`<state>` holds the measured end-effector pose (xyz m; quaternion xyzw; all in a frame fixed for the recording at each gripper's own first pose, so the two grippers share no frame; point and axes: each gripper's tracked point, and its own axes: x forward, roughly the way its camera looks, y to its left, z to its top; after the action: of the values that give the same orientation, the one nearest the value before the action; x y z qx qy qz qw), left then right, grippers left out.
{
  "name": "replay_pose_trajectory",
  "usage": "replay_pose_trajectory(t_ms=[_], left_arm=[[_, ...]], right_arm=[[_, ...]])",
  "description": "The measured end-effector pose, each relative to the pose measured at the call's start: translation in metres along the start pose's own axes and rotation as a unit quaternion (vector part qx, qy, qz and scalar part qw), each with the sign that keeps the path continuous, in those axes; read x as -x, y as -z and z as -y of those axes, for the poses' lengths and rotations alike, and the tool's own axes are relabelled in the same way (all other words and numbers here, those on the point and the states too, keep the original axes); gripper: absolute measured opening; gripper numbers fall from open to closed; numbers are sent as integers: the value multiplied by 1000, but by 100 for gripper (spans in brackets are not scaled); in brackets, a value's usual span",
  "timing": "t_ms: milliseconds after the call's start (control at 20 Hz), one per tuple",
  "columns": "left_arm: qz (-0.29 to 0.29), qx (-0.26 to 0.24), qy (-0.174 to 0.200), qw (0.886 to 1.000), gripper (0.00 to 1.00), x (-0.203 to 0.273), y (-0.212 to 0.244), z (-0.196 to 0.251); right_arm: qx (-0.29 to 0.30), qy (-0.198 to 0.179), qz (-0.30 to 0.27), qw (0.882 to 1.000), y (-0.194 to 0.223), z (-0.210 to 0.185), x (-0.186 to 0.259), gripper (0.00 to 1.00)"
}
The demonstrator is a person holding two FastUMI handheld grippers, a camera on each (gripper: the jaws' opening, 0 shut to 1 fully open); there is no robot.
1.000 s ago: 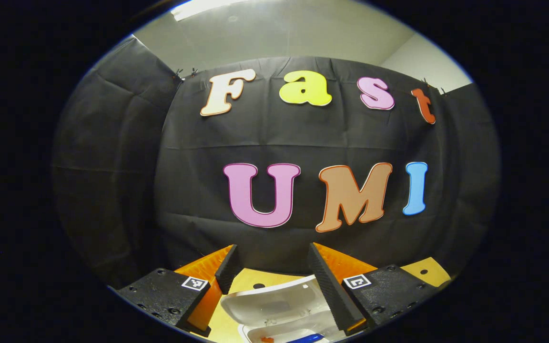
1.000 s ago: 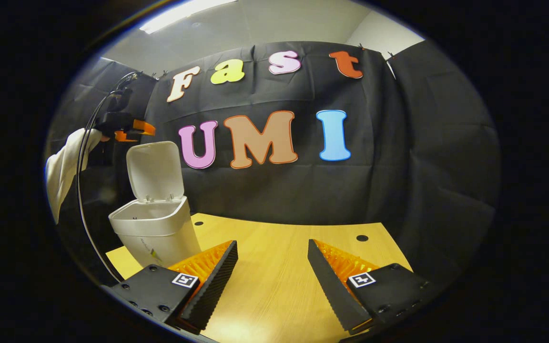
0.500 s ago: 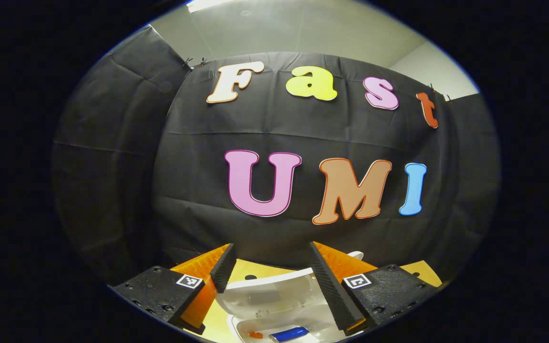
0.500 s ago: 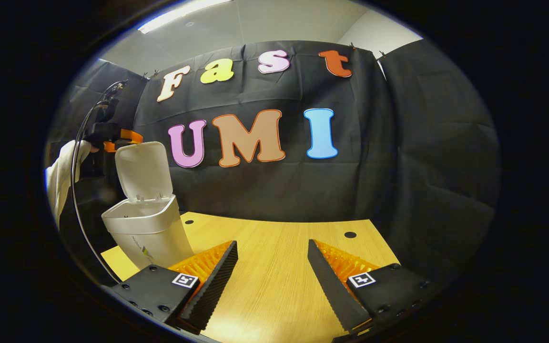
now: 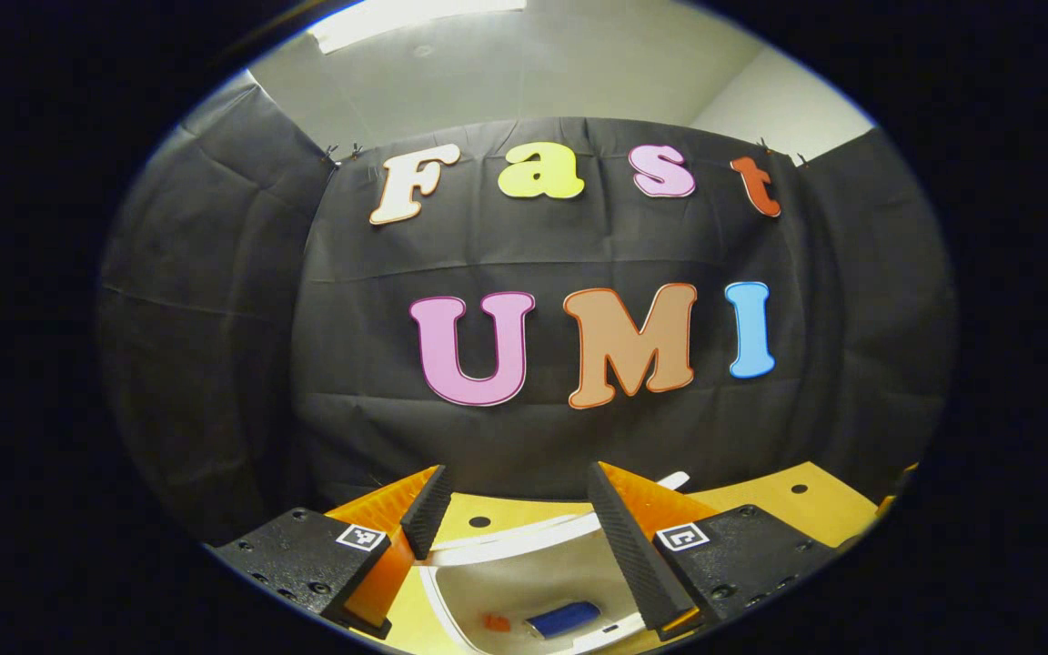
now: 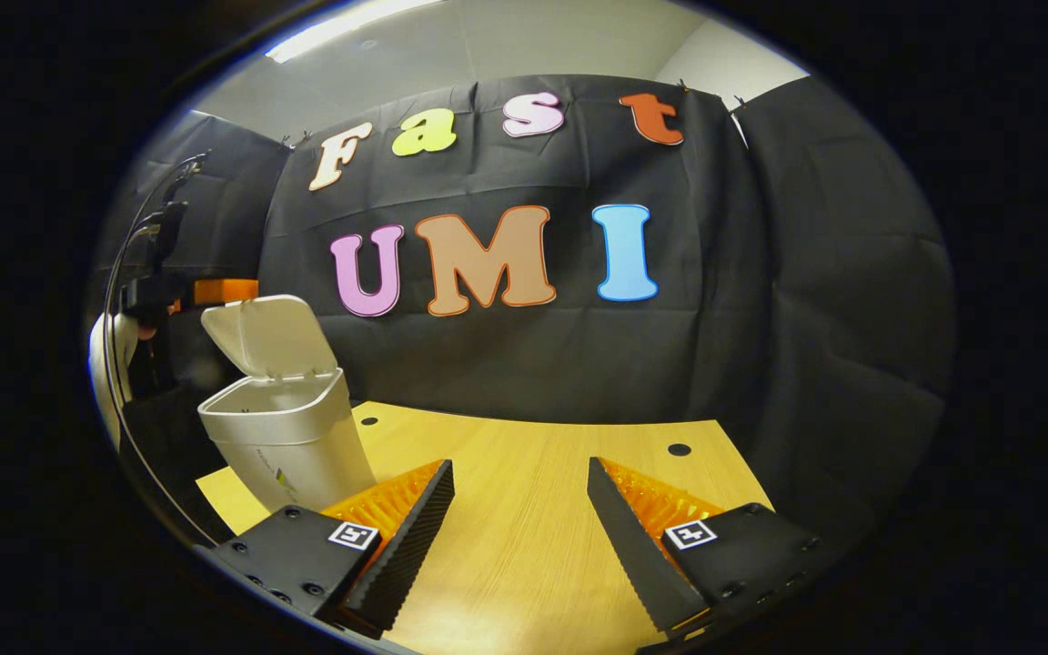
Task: Press the lid of the desktop garbage bin to open it, pick up the crumpled paper on the desktop and throw it into the bin, then pick up the pop can on the desktop and drop it into the bin, and finally close the garbage bin lid.
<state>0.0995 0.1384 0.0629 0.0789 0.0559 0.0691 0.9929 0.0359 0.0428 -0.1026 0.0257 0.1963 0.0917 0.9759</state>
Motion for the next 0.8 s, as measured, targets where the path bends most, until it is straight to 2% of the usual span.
replay_pose_trajectory(t_ms=[200,250,400,500,600,800], left_arm=[[-2,-8,-3,1000,92,19,34,19],[-6,-12,-1,1000,89,21,44,24],[-25,1,4,1000,91,23,72,37],[-53,20,0,998,91,23,95,40],[-79,23,-22,996,92,24,113,34],[-32,-11,-30,999,90,23,106,35]], right_arm=[[0,-12,-6,1000,5,-7,-6,100],[0,-15,-9,1000,7,-8,-7,100],[2,-19,-14,1000,10,-11,-10,98],[4,-17,-16,1000,11,-8,-12,100],[1,-16,-20,1000,15,-4,-12,98],[-12,-13,-31,999,23,4,-14,100]])
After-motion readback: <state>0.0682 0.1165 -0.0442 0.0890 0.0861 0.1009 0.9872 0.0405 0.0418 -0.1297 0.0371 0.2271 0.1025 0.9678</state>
